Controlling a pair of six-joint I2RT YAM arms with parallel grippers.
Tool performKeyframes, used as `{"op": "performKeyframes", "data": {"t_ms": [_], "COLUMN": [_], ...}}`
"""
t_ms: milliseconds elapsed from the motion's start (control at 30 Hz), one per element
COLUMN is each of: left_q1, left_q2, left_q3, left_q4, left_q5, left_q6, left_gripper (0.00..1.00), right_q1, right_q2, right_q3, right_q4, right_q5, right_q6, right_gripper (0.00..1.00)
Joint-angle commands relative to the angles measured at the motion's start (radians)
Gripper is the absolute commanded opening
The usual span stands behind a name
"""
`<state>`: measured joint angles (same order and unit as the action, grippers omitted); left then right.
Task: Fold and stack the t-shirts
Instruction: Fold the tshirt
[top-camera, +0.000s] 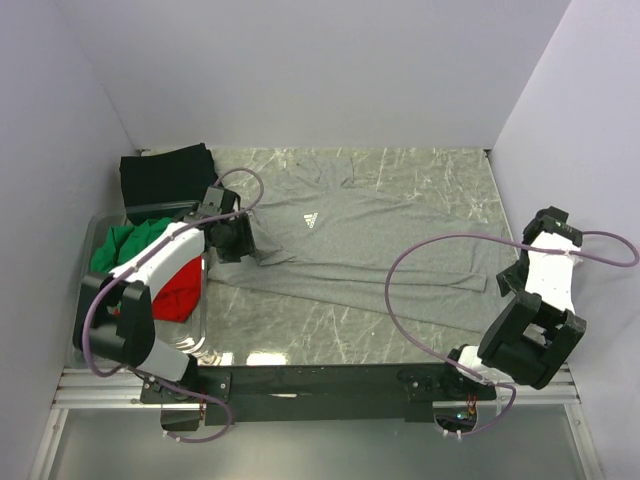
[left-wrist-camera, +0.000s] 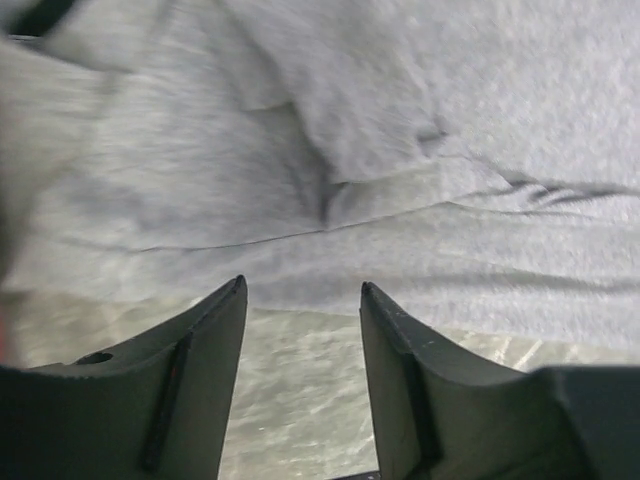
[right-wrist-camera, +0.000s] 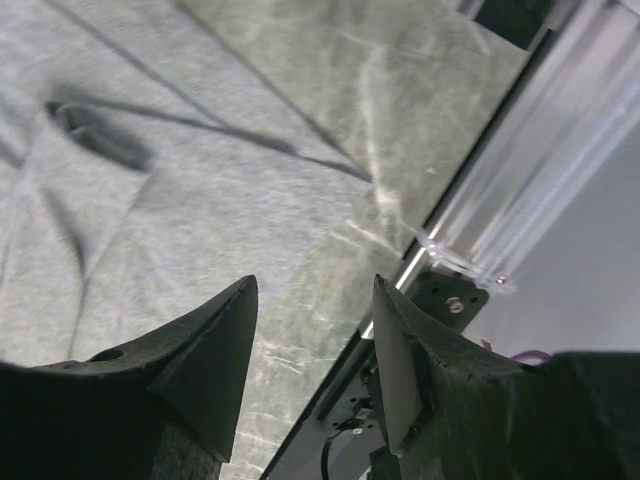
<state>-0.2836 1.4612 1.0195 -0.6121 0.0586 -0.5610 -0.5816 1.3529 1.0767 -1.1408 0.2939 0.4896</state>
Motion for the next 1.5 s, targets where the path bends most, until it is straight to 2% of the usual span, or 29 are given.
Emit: {"op": "performKeyframes", "data": {"t_ms": [0, 100, 500, 867, 1033, 1167, 1467], "left_q1": [-0.022, -0.035, -0.091, -0.126, -0.132, -0.134, -0.137], "left_q2": [0.043, 0.094, 0.224, 0.284, 0.284, 0.301, 0.309], "left_q3": [0.04, 0.059, 0.094, 0.137, 0.148, 0.146, 0.134], "left_q4": [0.075, 0.087, 0.118, 0.083, 0.064, 0.086, 0.118], "left_q5": [0.102, 0.112, 0.035, -0.098, -0.158, -0.131, -0.111], "left_q6": [0.015, 0.004, -0.013, -0.01, -0.023, -0.016, -0.004], "left_gripper": [0.54, 0.5, 0.45, 0.38, 0.38, 0.35, 0.14], "right_q1": [0.031, 0.051, 0.068, 0.068, 0.068, 0.068, 0.068], "right_q2": [-0.028, -0.02, -0.023, -0.015, -0.023, -0.021, -0.026], "right_q3": [-0.001, 0.002, 0.0, -0.012, -0.026, -0.034, -0.031], "right_q4": [0.032, 0.035, 0.05, 0.064, 0.073, 0.076, 0.075], "right_q5": [-0.012, -0.019, -0.036, -0.053, -0.058, -0.062, -0.062], "right_q6": [0.03, 0.04, 0.033, 0.027, 0.026, 0.026, 0.024], "right_gripper": [0.56, 0.56, 0.56, 0.55, 0.55, 0.55, 0.54]}}
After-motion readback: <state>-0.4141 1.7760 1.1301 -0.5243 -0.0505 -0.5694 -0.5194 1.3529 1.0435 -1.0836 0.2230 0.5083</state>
